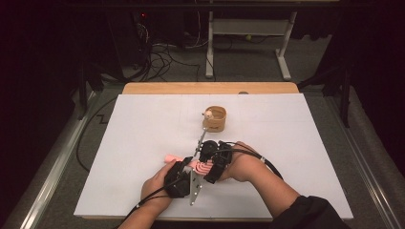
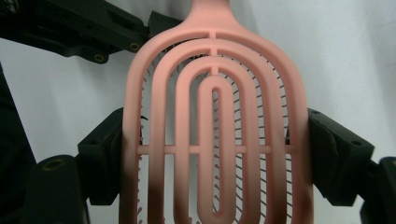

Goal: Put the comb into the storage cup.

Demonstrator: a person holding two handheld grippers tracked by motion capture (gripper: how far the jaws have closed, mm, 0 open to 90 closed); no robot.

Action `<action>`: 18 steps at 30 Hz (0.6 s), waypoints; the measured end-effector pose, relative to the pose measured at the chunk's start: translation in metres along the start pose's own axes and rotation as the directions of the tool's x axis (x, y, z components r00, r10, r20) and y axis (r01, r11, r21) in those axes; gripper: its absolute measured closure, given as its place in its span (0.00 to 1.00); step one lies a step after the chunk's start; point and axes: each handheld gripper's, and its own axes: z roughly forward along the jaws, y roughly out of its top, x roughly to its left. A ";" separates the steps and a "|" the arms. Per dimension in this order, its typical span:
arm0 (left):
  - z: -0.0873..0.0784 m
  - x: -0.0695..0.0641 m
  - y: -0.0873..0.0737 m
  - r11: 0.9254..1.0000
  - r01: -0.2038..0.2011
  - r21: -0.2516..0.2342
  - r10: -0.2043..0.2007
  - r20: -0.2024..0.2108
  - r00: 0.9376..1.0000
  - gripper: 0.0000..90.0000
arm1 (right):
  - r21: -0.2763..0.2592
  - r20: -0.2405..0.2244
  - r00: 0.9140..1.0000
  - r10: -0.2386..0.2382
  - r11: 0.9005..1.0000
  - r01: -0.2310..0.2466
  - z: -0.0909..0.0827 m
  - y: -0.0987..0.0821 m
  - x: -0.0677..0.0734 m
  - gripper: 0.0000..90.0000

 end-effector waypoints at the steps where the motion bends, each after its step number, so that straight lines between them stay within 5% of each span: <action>1: 0.000 -0.001 0.000 1.000 -0.007 -0.001 0.007 -0.006 1.000 0.62 | -0.003 -0.003 1.000 -0.002 1.000 0.002 0.000 0.000 0.000 0.23; 15: -0.004 -0.001 0.001 0.998 -0.065 -0.006 0.064 -0.086 0.994 0.79 | -0.024 -0.004 1.000 -0.003 1.000 0.003 -0.004 -0.001 0.001 0.23; 17: -0.007 0.000 0.002 0.992 -0.122 0.031 0.125 -0.098 0.987 0.81 | -0.026 -0.006 1.000 -0.004 1.000 0.004 -0.005 -0.001 0.001 0.23; 18: -0.004 -0.003 0.002 0.995 -0.099 -0.001 0.099 -0.103 0.990 0.81 | -0.026 -0.006 1.000 -0.004 1.000 0.004 -0.005 -0.001 0.001 0.23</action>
